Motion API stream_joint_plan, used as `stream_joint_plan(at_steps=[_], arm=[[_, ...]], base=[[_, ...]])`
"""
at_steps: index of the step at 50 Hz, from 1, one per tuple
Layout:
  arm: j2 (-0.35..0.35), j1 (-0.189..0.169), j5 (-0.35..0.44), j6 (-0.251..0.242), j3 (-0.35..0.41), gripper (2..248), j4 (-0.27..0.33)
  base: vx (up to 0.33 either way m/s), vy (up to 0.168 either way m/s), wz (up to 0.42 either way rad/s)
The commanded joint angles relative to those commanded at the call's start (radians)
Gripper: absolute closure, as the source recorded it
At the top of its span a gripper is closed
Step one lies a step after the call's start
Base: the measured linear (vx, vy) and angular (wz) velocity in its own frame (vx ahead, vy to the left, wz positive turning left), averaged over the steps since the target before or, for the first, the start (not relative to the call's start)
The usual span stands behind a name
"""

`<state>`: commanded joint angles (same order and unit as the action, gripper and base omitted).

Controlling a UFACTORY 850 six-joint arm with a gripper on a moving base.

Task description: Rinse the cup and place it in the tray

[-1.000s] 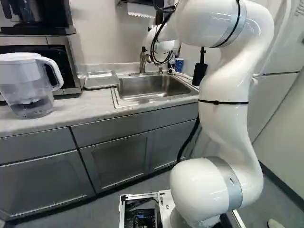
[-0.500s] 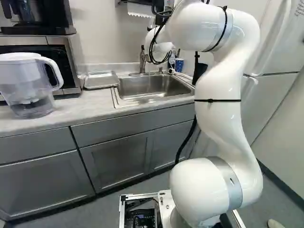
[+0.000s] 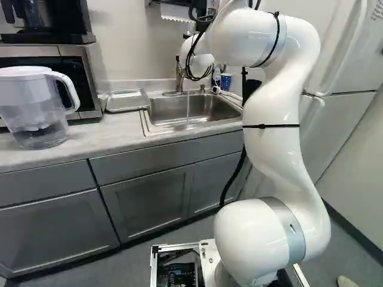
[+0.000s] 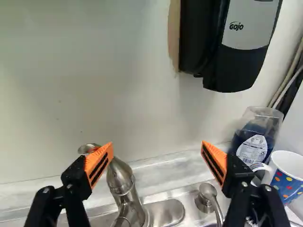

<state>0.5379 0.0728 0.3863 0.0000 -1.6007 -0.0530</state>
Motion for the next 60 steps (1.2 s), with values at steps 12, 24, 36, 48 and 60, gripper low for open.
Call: stream_joint_plan(at_steps=[12,24,36,48,60], arm=[[-0.012,0.000,0.000,0.000,0.015,3,0.000],[-0.054,-0.005,0.000,0.000,0.067,3,0.000],[-0.101,-0.009,0.000,0.000,0.125,3,0.000],[-0.149,-0.007,0.000,0.000,0.183,3,0.000],[-0.200,-0.006,-0.005,0.000,0.243,3,0.000]], base=[[0.000,0.000,0.000],[0.000,0.000,0.000],[0.000,0.000,0.000],[0.000,0.000,0.000],[0.000,0.000,0.000]])
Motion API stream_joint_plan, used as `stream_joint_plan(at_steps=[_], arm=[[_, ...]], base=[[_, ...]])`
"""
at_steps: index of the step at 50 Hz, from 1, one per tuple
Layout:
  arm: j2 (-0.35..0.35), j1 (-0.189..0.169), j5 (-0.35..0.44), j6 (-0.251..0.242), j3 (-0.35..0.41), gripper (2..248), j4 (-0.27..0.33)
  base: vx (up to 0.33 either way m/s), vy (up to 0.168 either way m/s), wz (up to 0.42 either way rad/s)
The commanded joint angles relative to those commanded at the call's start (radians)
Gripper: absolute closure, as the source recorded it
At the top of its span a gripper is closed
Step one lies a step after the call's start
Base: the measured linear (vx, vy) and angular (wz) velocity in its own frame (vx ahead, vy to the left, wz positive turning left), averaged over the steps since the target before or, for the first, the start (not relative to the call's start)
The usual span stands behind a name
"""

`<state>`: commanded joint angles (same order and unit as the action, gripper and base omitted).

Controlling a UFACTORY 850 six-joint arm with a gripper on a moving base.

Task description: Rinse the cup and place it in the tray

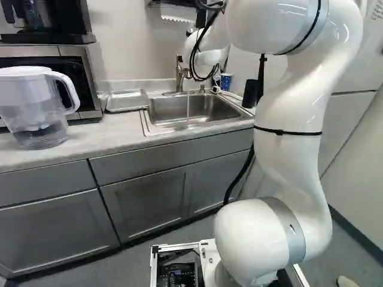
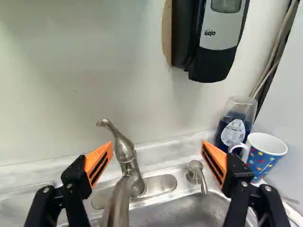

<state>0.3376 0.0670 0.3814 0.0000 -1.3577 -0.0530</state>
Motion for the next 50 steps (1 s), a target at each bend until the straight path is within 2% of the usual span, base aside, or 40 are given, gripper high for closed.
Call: stream_joint_plan(at_steps=[29,50], arm=[[-0.129,0.010,-0.052,0.000,0.147,3,0.000],[-0.225,0.021,-0.128,0.000,0.250,3,0.000]], base=[[0.000,0.000,0.000],[0.000,0.000,0.000]])
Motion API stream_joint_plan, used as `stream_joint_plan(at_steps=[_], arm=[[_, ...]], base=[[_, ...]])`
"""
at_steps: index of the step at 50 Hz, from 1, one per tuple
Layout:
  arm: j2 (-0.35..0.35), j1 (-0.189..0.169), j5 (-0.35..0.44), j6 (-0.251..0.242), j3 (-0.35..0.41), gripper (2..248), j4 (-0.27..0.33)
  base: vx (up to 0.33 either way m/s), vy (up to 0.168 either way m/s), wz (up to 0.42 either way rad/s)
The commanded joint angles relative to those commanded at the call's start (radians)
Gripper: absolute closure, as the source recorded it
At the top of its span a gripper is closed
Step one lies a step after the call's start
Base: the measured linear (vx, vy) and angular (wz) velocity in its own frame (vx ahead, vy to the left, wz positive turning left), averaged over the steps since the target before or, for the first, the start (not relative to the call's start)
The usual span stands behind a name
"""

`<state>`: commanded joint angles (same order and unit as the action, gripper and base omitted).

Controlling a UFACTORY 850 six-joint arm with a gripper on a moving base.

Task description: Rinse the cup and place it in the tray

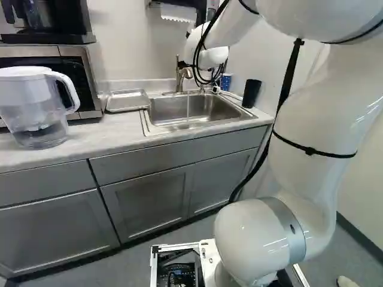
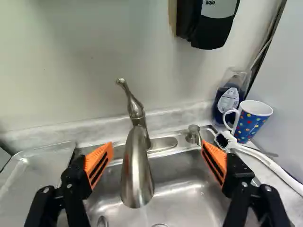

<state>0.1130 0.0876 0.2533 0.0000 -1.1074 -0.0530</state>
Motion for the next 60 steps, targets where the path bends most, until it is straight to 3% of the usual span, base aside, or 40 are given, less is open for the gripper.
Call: stream_joint_plan(at_steps=[30,60], arm=[[-0.129,0.014,-0.203,0.000,0.133,3,0.000],[-0.136,0.014,-0.511,0.000,0.139,3,0.000]], base=[[0.000,0.000,0.000],[0.000,0.000,0.000]])
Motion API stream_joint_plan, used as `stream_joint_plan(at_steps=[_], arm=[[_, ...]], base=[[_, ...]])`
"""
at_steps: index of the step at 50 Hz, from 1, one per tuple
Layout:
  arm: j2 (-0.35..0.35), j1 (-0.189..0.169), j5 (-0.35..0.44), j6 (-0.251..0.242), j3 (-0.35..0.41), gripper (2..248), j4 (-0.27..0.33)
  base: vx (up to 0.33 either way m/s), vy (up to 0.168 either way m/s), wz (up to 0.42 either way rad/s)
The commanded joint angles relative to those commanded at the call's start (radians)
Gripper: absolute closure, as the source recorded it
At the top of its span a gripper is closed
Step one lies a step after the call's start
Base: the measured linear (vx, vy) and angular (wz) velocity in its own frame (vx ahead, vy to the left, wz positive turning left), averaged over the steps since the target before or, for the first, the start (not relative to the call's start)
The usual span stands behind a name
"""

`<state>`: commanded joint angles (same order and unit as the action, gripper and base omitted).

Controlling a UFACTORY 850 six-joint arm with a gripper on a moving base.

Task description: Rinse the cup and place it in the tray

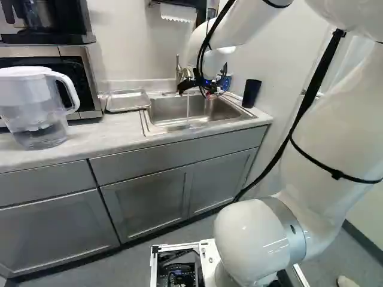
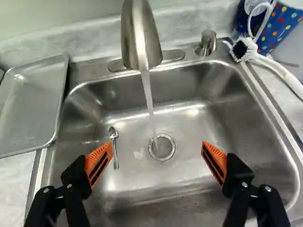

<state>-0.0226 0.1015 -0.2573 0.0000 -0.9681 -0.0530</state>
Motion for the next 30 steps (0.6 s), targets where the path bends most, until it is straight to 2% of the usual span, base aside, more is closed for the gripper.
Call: stream_joint_plan(at_steps=[8,30], arm=[[0.000,0.000,-0.079,0.000,0.000,3,0.000],[0.000,0.000,-0.081,0.000,0.000,3,-0.001]], base=[[0.000,0.000,0.000],[0.000,0.000,0.000]])
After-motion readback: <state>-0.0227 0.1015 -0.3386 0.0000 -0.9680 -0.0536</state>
